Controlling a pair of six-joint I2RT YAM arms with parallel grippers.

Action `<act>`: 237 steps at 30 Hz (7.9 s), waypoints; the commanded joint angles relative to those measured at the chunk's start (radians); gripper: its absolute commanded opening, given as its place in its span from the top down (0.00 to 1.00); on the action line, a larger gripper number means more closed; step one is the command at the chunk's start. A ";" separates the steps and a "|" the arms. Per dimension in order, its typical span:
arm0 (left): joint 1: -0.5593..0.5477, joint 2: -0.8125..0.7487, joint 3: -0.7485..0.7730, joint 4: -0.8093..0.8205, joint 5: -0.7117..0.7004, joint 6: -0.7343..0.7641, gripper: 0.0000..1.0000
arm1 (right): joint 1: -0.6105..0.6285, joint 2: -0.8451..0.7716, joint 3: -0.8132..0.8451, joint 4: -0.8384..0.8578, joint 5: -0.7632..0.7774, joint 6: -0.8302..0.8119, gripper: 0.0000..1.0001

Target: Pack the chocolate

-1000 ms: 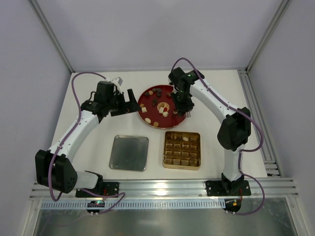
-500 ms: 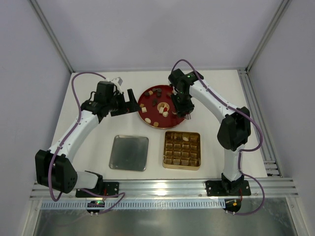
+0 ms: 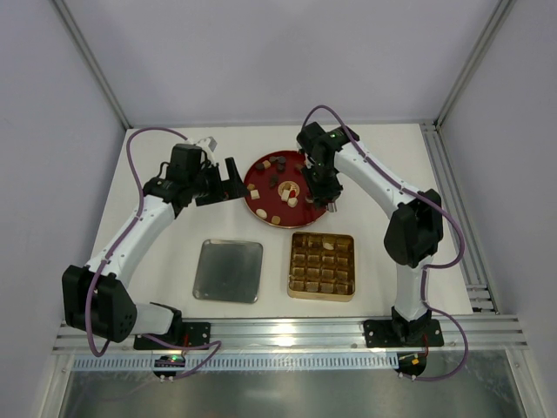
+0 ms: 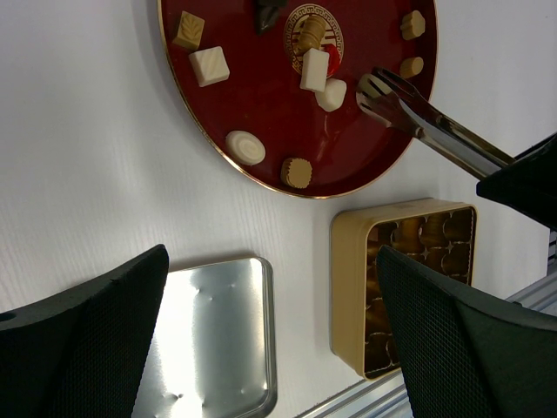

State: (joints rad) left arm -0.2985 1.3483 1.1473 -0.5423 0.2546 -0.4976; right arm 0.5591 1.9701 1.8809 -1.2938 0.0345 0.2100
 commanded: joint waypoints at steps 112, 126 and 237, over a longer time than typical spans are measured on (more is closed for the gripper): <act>0.007 -0.015 -0.011 0.036 0.015 -0.009 0.00 | 0.137 -0.792 -0.595 -0.048 -0.021 0.253 0.71; 0.007 -0.015 -0.011 0.036 0.021 -0.009 0.00 | 0.139 -0.728 -0.552 -0.013 -0.016 0.239 0.70; 0.009 0.012 -0.004 0.036 0.025 -0.007 0.00 | 0.048 -0.022 0.018 0.093 -0.007 -0.004 0.55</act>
State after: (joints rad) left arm -0.2985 1.3598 1.1378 -0.5343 0.2626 -0.4984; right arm 0.6014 2.0037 1.8923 -1.2114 0.0006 0.2119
